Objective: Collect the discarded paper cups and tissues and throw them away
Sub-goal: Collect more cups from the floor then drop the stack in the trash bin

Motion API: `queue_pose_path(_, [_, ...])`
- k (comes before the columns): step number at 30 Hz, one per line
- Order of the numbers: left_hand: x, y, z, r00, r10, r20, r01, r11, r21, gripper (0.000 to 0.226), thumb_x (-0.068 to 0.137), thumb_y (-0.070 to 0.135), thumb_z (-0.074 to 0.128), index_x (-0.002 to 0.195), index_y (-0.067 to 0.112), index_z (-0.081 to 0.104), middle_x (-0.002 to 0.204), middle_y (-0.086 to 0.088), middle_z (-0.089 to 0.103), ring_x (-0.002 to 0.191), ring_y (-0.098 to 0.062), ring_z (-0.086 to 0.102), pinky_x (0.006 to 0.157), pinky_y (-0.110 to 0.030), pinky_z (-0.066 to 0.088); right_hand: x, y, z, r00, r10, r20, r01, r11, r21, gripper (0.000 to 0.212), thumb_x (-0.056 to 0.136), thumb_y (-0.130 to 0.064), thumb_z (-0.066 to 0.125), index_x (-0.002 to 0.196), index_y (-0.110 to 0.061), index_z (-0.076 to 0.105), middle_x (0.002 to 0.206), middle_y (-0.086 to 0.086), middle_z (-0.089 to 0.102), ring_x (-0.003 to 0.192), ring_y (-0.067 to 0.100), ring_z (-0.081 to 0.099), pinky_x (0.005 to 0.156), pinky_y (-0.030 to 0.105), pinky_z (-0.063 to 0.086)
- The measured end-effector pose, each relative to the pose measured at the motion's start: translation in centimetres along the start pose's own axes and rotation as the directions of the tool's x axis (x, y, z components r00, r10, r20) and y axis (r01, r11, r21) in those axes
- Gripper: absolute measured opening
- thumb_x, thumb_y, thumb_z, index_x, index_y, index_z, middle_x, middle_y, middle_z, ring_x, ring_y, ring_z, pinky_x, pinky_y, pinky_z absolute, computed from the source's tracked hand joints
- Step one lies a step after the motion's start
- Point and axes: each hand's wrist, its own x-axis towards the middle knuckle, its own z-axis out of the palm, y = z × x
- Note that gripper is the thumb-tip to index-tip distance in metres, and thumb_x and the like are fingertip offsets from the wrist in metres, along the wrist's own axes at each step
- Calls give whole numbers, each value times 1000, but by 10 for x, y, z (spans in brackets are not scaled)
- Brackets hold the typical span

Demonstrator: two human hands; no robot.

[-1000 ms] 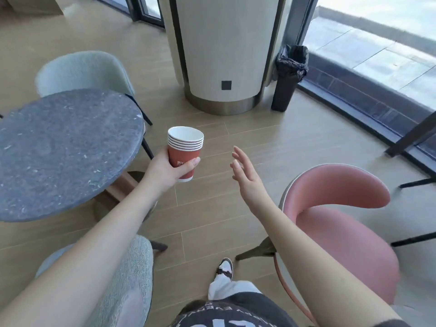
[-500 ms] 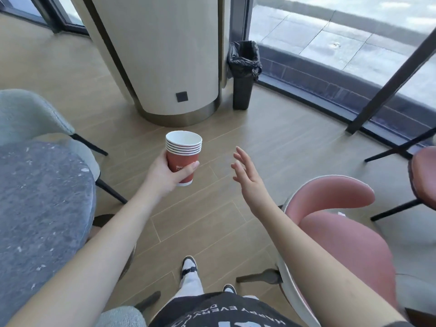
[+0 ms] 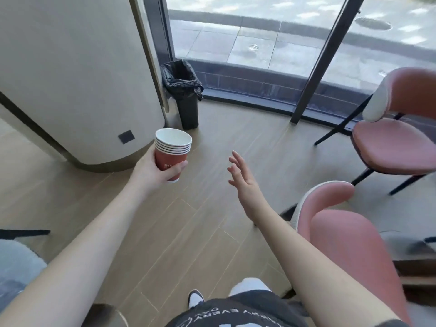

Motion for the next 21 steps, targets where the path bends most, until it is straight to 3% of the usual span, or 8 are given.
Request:
queue_pose_path(4, [57,17,38,988,79,130,-73,996,-46,49,74,42,86,112,42,56,97,27,68,86,22,58,62,2,40,26,-4,-17,995,18,-94,-20,1000,-23,39,106,-36,42,143,-45,36,147,-8,46,135,12,46,116,45,37])
queue_pose_path(10, [131,45,129,918,133,373,-104,990,-98,38,74,37,87,100,42,60,99,19,71,85,14,64,63,-2,46,77,-5,-81,958,43,-283,-36,999,28,43,106,-38,41,148,-40,35,144,-10,48,133,9,48,114,41,40])
queue_pose_path(16, [217,91,206,851,155,502,-143,988,-64,41,76,38,85,109,31,62,100,16,71,85,14,64,64,-1,44,134,-12,-149,898,63,-436,-18,994,106,42,105,-39,41,146,-43,35,146,-10,45,137,10,44,117,43,36])
queue_pose_path(21, [270,129,265,788,176,590,-152,984,-90,33,77,31,86,101,33,62,94,16,72,80,9,67,64,-6,48,162,-20,-197,862,91,-498,-40,993,114,53,94,-56,42,146,-47,33,150,-13,42,140,8,41,119,46,32])
